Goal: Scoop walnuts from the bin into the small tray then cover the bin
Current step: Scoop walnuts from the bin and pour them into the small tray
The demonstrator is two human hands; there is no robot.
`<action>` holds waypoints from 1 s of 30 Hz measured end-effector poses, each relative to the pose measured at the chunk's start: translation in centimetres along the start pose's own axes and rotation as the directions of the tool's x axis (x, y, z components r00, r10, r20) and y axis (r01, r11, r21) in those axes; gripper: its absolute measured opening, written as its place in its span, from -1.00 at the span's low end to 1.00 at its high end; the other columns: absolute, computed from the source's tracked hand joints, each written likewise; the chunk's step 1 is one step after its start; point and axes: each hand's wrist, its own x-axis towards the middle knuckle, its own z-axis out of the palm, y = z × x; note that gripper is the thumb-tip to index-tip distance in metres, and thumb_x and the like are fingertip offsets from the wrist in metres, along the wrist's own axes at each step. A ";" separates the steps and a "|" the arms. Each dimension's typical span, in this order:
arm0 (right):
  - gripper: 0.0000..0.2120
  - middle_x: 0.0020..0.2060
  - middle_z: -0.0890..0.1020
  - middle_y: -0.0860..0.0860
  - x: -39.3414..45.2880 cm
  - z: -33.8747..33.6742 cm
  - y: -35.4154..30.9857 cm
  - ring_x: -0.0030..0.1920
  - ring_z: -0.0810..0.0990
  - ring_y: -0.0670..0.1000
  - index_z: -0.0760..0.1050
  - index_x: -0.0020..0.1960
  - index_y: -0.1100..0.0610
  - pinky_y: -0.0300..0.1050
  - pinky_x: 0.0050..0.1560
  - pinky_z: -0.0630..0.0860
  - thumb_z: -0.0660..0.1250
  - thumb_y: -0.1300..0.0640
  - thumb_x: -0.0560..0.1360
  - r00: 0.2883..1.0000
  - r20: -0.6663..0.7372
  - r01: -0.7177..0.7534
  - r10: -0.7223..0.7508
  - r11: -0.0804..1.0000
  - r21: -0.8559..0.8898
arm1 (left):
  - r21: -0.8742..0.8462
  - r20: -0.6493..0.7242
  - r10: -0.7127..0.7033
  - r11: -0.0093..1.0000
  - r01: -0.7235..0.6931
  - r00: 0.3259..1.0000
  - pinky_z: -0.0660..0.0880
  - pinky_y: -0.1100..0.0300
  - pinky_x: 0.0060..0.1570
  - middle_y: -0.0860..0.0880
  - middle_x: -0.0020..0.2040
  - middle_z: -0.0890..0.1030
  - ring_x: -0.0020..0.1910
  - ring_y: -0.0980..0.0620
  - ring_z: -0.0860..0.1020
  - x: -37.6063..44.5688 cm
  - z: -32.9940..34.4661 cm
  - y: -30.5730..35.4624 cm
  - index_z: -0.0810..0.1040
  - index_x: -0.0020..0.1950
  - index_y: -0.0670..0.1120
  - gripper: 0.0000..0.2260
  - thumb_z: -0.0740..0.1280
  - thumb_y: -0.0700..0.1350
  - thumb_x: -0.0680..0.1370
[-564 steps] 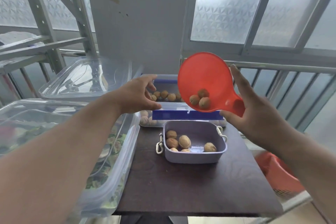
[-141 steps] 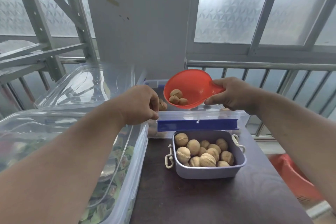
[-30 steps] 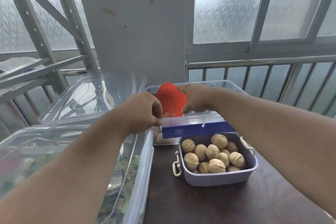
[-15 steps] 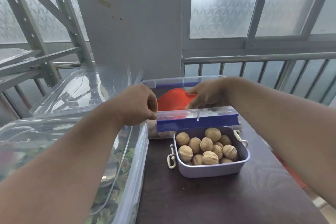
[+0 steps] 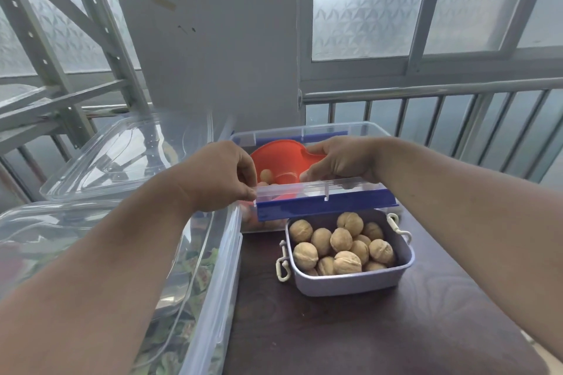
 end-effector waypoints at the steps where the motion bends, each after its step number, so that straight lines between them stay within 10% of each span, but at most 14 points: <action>1: -0.43 0.13 0.76 -0.10 -0.2 -0.1 0.1 0.20 0.70 0.08 0.57 0.41 -0.05 0.11 0.30 0.61 0.62 -0.05 0.45 0.999 -0.042 0.024 -0.023 0.999 0.022 | -0.001 -0.002 -0.003 1.000 0.003 1.000 0.60 0.22 -0.11 0.09 -0.27 0.74 -0.20 0.13 0.69 0.0 0.0 0.0 0.78 -0.19 0.00 -0.93 0.64 -0.12 0.44; 6: -0.68 -0.19 0.52 0.16 -3.1 -0.9 0.0 -0.35 0.35 0.02 0.63 0.23 0.03 -0.12 -0.38 0.30 0.58 0.11 0.51 0.976 -0.200 0.115 -0.081 0.980 0.161 | 0.003 -0.004 -0.012 1.000 0.012 1.000 0.55 0.26 -0.18 0.07 -0.27 0.74 -0.23 0.13 0.69 -0.1 -0.1 -0.1 0.77 -0.19 -0.01 -0.92 0.63 -0.13 0.44; 16: -0.67 -0.23 0.68 0.04 -13.4 -1.1 0.3 -0.21 0.45 0.15 0.63 0.12 -0.16 0.01 -0.21 0.40 0.61 0.14 0.46 0.895 -0.427 0.214 -0.129 0.964 0.159 | -0.008 0.010 -0.043 0.999 0.043 0.999 0.68 0.09 0.03 0.09 -0.17 0.77 -0.08 0.11 0.73 -0.3 -0.2 0.0 0.74 -0.23 0.05 -0.89 0.63 -0.11 0.44; 21: -0.61 -0.21 0.78 -0.10 -17.2 1.3 0.9 -0.27 0.72 -0.13 0.60 0.22 -0.11 -0.30 -0.28 0.59 0.57 0.18 0.47 0.842 -0.508 0.274 -0.184 0.956 0.108 | -0.009 0.008 -0.027 1.000 0.027 1.000 0.69 0.03 0.08 0.05 -0.13 0.79 -0.01 0.04 0.76 -0.3 0.0 -0.2 0.76 -0.22 0.00 -0.92 0.61 -0.14 0.43; 27: -0.35 -0.01 0.79 -0.09 -19.5 3.8 2.5 0.00 0.77 0.02 0.49 0.49 -0.17 0.09 0.19 0.66 0.61 0.10 0.47 0.751 -0.595 0.283 -0.285 0.954 -0.099 | 0.023 -0.054 -0.013 1.000 0.014 0.998 0.52 0.23 -0.17 0.07 -0.24 0.73 -0.20 0.08 0.68 -0.5 0.1 0.1 0.79 -0.14 -0.03 -0.96 0.61 -0.13 0.45; 30: -0.22 -0.02 0.75 -0.30 -20.6 5.7 3.1 -0.03 0.74 -0.18 0.35 0.56 -0.32 -0.28 0.07 0.61 0.60 0.03 0.46 0.723 -0.612 0.261 -0.321 0.947 -0.188 | 0.023 -0.065 -0.016 1.000 0.017 0.998 0.58 0.21 -0.13 0.07 -0.23 0.74 -0.20 0.10 0.69 -0.5 0.3 0.2 0.80 -0.13 -0.03 -0.96 0.61 -0.13 0.45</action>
